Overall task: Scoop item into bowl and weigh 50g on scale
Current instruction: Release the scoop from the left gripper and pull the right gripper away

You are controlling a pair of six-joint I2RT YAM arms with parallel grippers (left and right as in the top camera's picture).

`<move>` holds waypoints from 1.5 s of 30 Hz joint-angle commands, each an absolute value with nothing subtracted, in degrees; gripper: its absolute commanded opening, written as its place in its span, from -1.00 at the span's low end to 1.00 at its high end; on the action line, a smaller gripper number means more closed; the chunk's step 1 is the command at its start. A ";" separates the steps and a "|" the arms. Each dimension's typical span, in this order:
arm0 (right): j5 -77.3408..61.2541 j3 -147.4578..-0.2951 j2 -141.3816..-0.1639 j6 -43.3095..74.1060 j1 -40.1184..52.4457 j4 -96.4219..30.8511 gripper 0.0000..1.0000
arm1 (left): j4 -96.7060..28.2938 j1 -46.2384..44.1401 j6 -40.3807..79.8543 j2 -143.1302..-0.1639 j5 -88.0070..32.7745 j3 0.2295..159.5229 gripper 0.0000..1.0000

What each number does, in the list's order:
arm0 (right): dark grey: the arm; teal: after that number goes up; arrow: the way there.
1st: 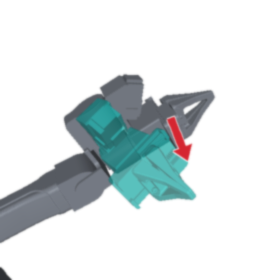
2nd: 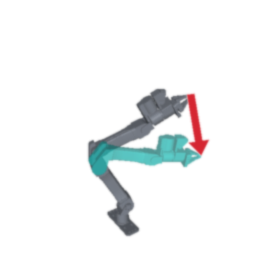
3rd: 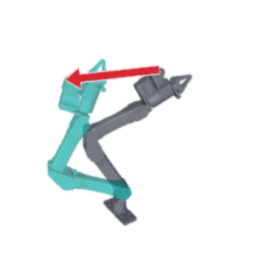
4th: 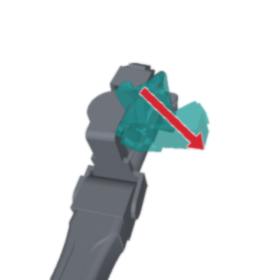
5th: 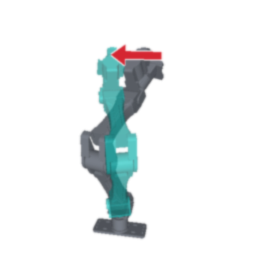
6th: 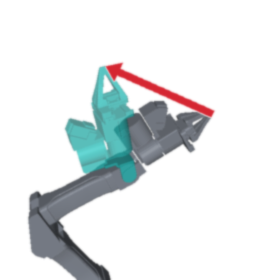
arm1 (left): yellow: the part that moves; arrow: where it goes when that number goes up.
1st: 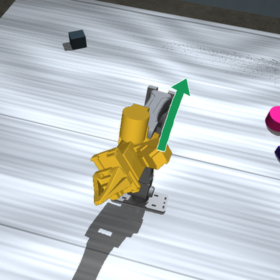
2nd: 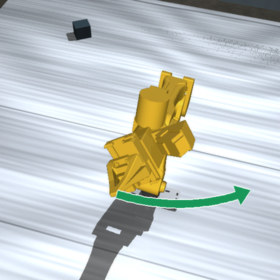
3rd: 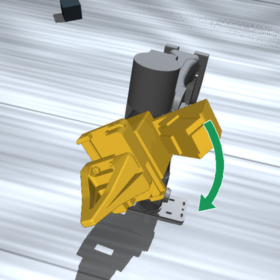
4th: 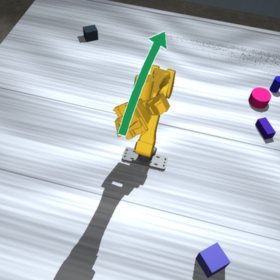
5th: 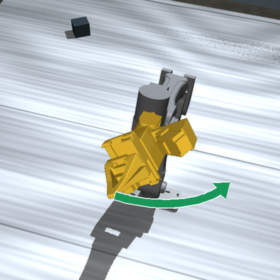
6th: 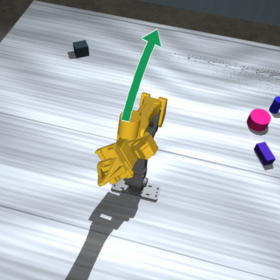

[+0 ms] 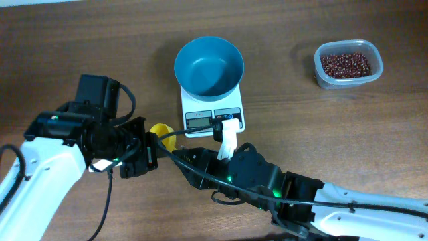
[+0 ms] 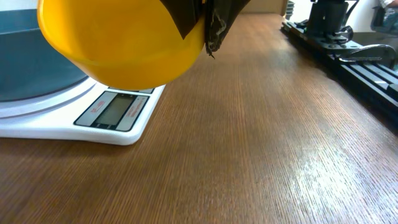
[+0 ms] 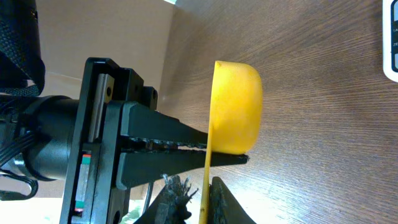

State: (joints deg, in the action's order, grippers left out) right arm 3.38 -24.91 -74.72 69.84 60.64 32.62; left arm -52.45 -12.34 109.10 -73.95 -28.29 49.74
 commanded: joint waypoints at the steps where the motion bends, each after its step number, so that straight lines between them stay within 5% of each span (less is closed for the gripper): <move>1: 3.27 -25.85 -75.00 69.52 61.12 33.39 -0.65 | -52.58 -13.34 108.40 -74.30 -28.25 50.41 -1.00; 12: 3.29 -25.85 -75.00 69.52 61.10 33.26 -0.85 | -52.60 -13.37 108.38 -74.30 -28.27 50.41 -0.99; 20: -1.98 -25.85 -75.00 69.47 61.10 33.47 -0.92 | -52.82 -13.34 106.37 -74.30 -28.27 50.41 -0.59; 24: -1.93 -25.82 -75.00 65.98 61.10 32.91 -0.92 | -52.84 -13.34 104.40 -74.30 -28.23 50.41 0.28; 30: -2.96 -25.78 -75.00 60.73 61.10 26.11 -0.92 | -52.82 -13.34 88.40 -74.30 -26.55 50.41 0.99; 35: -10.17 -25.78 -74.81 56.12 61.10 22.17 -0.92 | -52.80 -13.34 73.14 -74.30 -26.59 50.41 0.98; 45: -2.68 -25.80 -47.46 55.90 61.01 -16.78 -0.92 | -52.73 -13.34 60.31 -74.28 -29.69 50.41 0.98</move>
State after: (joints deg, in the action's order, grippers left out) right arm -6.07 -25.65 -56.38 56.60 60.82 -9.56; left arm -52.69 -13.08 66.13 -73.95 -28.12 49.74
